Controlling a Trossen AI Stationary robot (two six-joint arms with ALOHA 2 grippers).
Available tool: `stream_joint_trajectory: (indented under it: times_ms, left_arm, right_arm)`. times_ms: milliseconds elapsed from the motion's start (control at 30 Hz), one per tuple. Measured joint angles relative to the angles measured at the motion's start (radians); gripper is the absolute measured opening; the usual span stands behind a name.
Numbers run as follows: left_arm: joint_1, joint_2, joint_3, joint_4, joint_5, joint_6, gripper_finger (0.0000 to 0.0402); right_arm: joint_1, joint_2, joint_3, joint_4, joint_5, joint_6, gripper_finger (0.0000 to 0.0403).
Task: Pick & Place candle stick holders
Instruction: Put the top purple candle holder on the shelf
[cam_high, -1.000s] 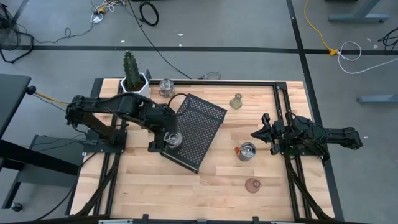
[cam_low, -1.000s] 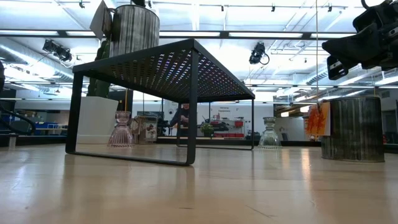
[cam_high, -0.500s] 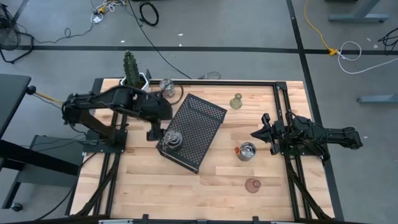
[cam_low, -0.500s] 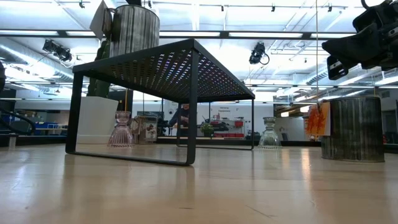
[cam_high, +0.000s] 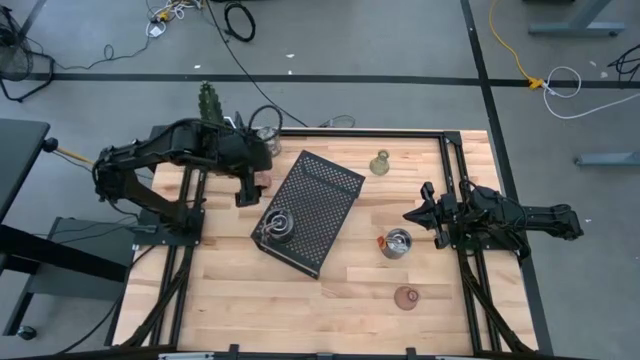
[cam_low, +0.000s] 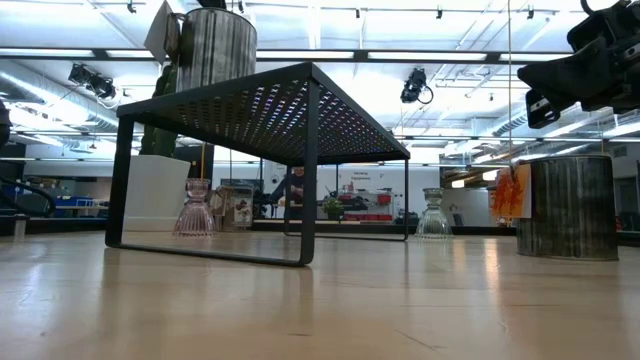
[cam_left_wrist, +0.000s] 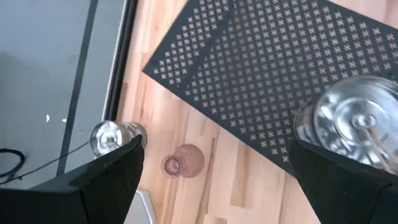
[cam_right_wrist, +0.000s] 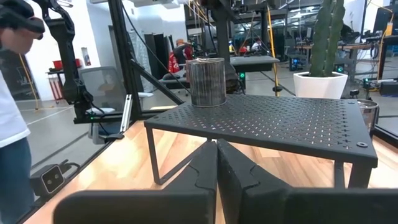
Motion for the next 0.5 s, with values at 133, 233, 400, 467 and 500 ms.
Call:
stream_joint_trajectory:
  times_ms: [133,233,400,467,500]
  left_arm:
    - [0.031,-0.066,-0.098,0.072,0.0,0.014,0.0399]
    - [0.057,-0.117,-0.188,0.113,0.0,0.014,0.0399]
    - [0.101,-0.184,-0.298,0.159,-0.005,0.006,0.0399]
    - [0.115,-0.196,-0.337,0.165,-0.024,-0.003,0.0399]
    - [0.119,-0.202,-0.357,0.167,-0.033,-0.007,0.0399]
  right_arm:
    - [0.0,0.0,0.0,0.0,0.0,0.0,0.0012]
    - [0.0,0.0,0.0,0.0,0.001,0.0,0.0012]
    - [0.0,0.0,0.0,0.0,-0.001,0.0,0.0012]
    - [0.0,0.0,0.0,0.0,0.0,0.0,0.0012]
    - [0.0,0.0,0.0,0.0,0.0,0.0,0.0012]
